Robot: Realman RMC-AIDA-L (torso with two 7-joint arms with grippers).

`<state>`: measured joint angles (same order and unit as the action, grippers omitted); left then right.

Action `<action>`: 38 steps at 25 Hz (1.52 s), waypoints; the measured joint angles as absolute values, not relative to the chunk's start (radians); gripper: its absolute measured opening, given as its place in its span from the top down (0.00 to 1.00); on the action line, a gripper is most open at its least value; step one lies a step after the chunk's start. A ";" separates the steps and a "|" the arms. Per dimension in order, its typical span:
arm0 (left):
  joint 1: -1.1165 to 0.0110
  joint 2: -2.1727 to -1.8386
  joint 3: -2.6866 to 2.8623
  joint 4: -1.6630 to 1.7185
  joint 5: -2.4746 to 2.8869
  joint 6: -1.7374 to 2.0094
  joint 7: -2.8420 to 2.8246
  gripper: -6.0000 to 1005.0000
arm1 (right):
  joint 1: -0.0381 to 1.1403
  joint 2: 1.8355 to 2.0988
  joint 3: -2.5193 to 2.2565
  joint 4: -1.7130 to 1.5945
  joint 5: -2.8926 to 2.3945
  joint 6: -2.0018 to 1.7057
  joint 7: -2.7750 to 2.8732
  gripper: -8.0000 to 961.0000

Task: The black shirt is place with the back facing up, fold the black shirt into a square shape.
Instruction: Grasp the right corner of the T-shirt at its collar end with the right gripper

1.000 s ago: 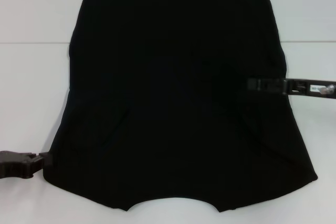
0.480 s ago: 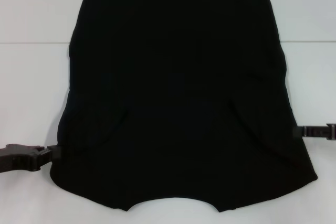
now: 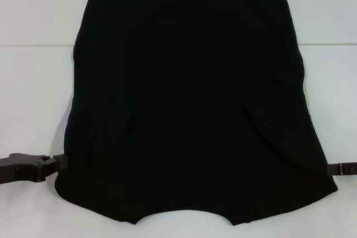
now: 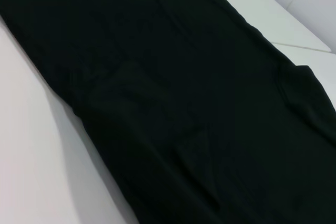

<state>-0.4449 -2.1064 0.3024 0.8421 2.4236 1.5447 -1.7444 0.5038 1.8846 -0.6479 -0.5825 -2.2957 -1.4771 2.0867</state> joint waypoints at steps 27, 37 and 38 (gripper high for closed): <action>-0.446 -2.105 0.302 0.841 2.424 1.538 -1.744 0.98 | 0.543 1.927 -0.657 -0.585 -2.350 -1.510 2.128 0.37; -0.449 -2.102 0.302 0.841 2.424 1.535 -1.740 0.98 | 0.555 1.931 -0.652 -0.582 -2.350 -1.505 2.129 0.39; -0.450 -2.102 0.302 0.841 2.424 1.535 -1.740 0.98 | 0.555 1.931 -0.652 -0.582 -2.350 -1.503 2.129 0.40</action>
